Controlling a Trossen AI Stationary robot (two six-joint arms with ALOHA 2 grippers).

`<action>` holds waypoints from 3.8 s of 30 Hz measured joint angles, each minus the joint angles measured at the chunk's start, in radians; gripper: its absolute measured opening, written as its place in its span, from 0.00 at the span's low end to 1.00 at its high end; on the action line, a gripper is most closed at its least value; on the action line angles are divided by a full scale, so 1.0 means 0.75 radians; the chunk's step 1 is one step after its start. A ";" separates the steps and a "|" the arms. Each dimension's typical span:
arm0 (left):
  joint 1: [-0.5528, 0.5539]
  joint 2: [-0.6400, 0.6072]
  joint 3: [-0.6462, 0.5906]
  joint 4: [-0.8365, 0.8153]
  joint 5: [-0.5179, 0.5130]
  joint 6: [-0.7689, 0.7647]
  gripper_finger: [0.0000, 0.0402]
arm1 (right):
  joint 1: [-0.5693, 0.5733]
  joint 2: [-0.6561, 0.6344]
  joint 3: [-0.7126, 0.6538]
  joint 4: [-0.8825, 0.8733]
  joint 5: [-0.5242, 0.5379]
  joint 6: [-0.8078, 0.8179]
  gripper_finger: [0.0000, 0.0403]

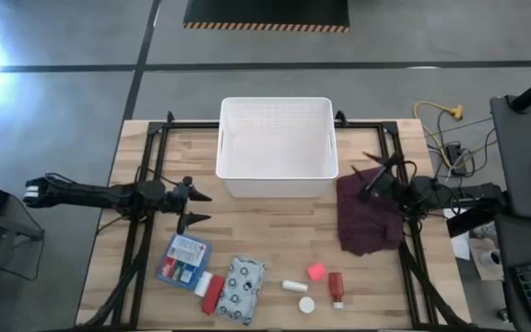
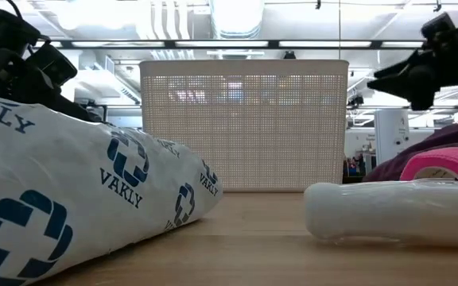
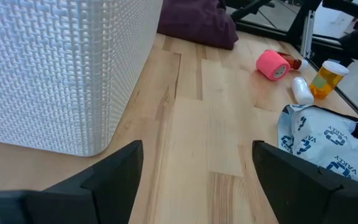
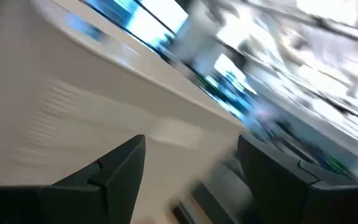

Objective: Pick & place medical supplies in basket/bin
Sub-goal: Put the small pink bandage into the white bin

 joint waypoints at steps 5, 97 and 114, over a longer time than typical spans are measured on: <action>0.002 0.000 0.000 0.002 -0.036 -0.028 0.71 | 0.000 0.004 0.000 0.001 0.228 0.000 0.62; -0.001 0.016 0.010 0.580 -0.631 -1.018 0.71 | -0.053 0.008 0.001 0.227 -0.078 -0.108 0.62; -0.001 0.016 0.009 0.580 -0.621 -1.018 0.71 | -0.061 0.006 0.001 0.262 -0.080 -0.585 0.62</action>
